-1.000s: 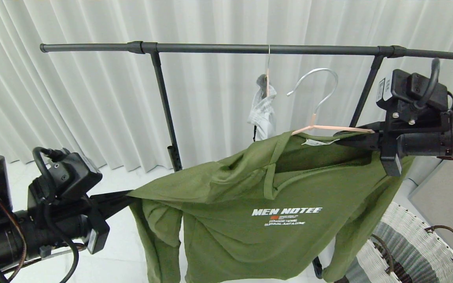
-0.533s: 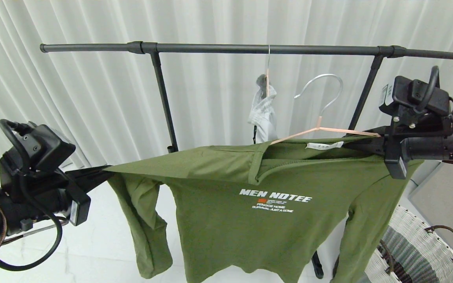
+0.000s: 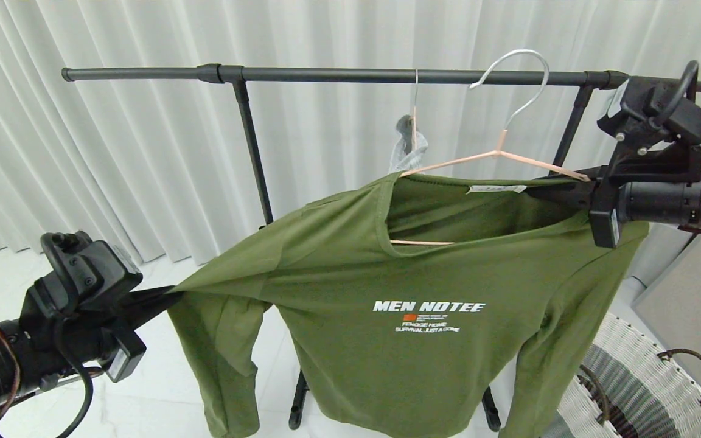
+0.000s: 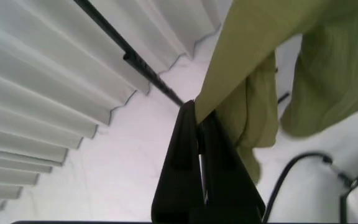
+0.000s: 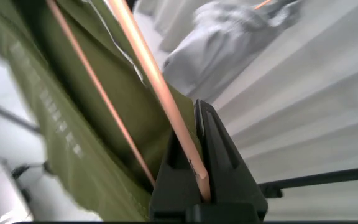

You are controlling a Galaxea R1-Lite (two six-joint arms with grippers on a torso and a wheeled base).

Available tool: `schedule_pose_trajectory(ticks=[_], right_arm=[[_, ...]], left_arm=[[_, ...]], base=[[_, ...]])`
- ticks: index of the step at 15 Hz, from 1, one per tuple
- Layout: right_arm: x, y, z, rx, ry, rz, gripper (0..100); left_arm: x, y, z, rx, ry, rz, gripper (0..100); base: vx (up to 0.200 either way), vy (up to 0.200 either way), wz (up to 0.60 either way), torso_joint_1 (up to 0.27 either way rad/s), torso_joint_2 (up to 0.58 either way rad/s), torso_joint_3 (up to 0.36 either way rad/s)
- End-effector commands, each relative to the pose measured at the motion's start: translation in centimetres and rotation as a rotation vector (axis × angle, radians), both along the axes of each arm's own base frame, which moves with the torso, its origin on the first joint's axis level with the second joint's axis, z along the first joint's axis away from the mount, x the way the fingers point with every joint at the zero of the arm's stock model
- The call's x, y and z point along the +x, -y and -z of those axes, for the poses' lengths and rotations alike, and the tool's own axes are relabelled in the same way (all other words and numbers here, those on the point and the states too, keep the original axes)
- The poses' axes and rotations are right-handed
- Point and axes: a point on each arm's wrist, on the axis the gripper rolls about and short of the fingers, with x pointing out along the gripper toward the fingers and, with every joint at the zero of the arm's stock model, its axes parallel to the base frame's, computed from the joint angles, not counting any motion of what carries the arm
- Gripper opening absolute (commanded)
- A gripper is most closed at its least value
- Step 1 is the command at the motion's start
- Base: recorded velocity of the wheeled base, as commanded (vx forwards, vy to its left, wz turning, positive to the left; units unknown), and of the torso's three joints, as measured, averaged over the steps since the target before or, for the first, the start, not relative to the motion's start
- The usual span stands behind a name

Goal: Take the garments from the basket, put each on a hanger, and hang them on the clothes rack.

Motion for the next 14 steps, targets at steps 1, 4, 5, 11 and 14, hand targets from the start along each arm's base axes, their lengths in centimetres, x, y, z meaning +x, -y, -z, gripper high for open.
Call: schedule_pose_trajectory(ticks=[1,4,5,11,14], right_arm=[[0.0,0.0,-0.1,0.005,0.003,0.001,0],[-0.3,0.1,-0.5,0.015,0.014,0.011,0],[-0.4,0.2,-0.6,0.016,0.019,0.017,0],[-0.1,0.0,-1.1,0.034,0.022,0.023,0],[-0.1,0.1,-1.1,0.034,0.023,0.023,0]], left_arm=[[0.0,0.1,0.4,0.009,-0.013,0.011,0],[-0.1,0.5,0.6,0.033,-0.011,0.027,0],[-0.1,0.5,0.4,0.048,0.0,0.033,0],[-0.3,1.4,-0.1,0.041,0.025,0.082,0],[-0.1,1.6,-0.5,0.038,0.037,0.092,100]], base=[[0.0,0.0,0.0,0.0,0.0,0.0],[0.0,0.0,0.0,0.0,0.0,0.0],[0.0,0.0,0.0,0.0,0.0,0.0],[0.0,0.0,0.0,0.0,0.0,0.0],[0.0,0.0,0.0,0.0,0.0,0.0]])
